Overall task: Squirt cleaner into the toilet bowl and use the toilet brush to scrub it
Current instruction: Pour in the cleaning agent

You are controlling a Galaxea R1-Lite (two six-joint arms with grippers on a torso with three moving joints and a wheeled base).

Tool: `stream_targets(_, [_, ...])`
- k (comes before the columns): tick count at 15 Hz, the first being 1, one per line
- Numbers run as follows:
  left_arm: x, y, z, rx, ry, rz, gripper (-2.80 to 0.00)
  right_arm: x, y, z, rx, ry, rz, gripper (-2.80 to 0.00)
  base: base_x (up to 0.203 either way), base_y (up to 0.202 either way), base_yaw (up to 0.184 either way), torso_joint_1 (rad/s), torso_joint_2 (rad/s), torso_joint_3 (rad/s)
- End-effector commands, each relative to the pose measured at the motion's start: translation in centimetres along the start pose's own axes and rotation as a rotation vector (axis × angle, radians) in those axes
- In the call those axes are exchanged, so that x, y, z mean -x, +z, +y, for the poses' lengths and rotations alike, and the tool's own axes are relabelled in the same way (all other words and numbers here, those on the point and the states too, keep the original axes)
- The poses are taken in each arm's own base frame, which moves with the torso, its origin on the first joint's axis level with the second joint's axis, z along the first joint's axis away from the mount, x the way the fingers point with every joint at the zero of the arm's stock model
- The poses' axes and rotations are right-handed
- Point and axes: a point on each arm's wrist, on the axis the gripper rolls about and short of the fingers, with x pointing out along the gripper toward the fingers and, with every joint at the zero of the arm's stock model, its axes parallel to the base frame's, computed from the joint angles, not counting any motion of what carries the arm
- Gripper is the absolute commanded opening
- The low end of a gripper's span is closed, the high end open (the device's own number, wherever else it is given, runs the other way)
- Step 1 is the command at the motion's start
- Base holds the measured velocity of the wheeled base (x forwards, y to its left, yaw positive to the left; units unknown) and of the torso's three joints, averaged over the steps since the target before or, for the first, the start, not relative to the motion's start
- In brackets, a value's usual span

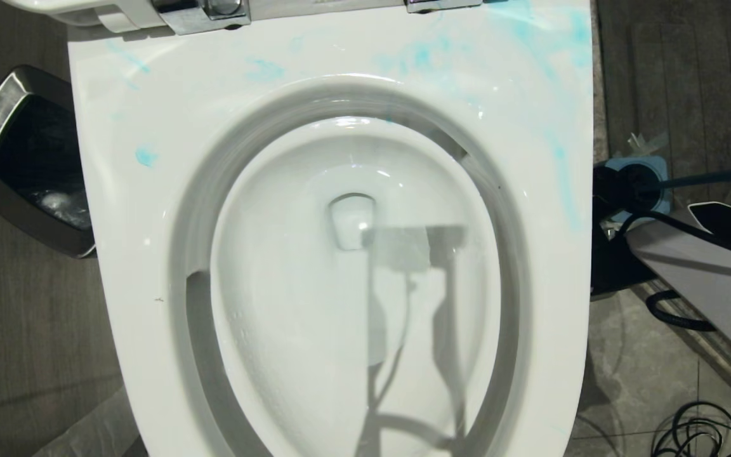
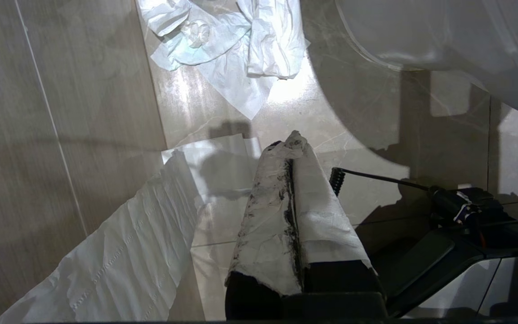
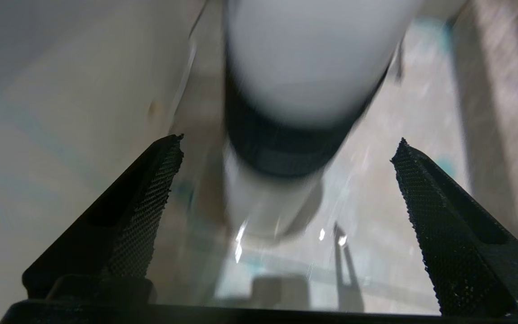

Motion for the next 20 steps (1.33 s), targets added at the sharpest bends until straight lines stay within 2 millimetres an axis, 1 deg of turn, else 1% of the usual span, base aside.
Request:
stream_targets(1, [0.0, 0.0, 0.0, 0.000, -0.001, 0.002, -2.80, -1.4, 0.4, -0.5, 0.011, -0.024, -0.066, 0.00, 0.000, 0.000, 0.000, 0.000, 0.00, 0.000])
stream_targets(7, [0.0, 0.0, 0.0, 0.000, -0.001, 0.002, -2.80, -4.2, -0.2, -0.6, 0.023, -0.046, -0.126, 0.00, 0.000, 0.000, 0.000, 0.000, 0.00, 0.000])
stream_targets(10, [0.0, 0.0, 0.0, 0.000, -0.001, 0.002, -2.80, -5.1, -0.7, -0.4, 0.032, -0.051, -0.141, 0.00, 0.000, 0.000, 0.000, 0.000, 0.00, 0.000])
stream_targets(12, [0.0, 0.0, 0.0, 0.000, -0.001, 0.002, -2.80, -5.2, -1.2, -0.3, 0.032, -0.036, -0.122, 0.00, 0.000, 0.000, 0.000, 0.000, 0.00, 0.000])
stream_targets(13, [0.0, 0.0, 0.0, 0.000, -0.001, 0.002, -2.80, -5.1, -1.2, -0.3, 0.035, -0.020, -0.125, -2.80, 0.000, 0.000, 0.000, 0.000, 0.00, 0.000])
stream_targets(15, [0.0, 0.0, 0.0, 0.000, -0.001, 0.002, -2.80, -5.2, -1.1, -0.3, 0.036, -0.013, -0.134, -2.80, 0.000, 0.000, 0.000, 0.000, 0.00, 0.000])
stream_targets(20, [0.0, 0.0, 0.0, 0.000, -0.001, 0.002, -2.80, -5.6, 0.4, -0.8, 0.048, -0.019, -0.162, -2.80, 0.000, 0.000, 0.000, 0.000, 0.00, 0.000])
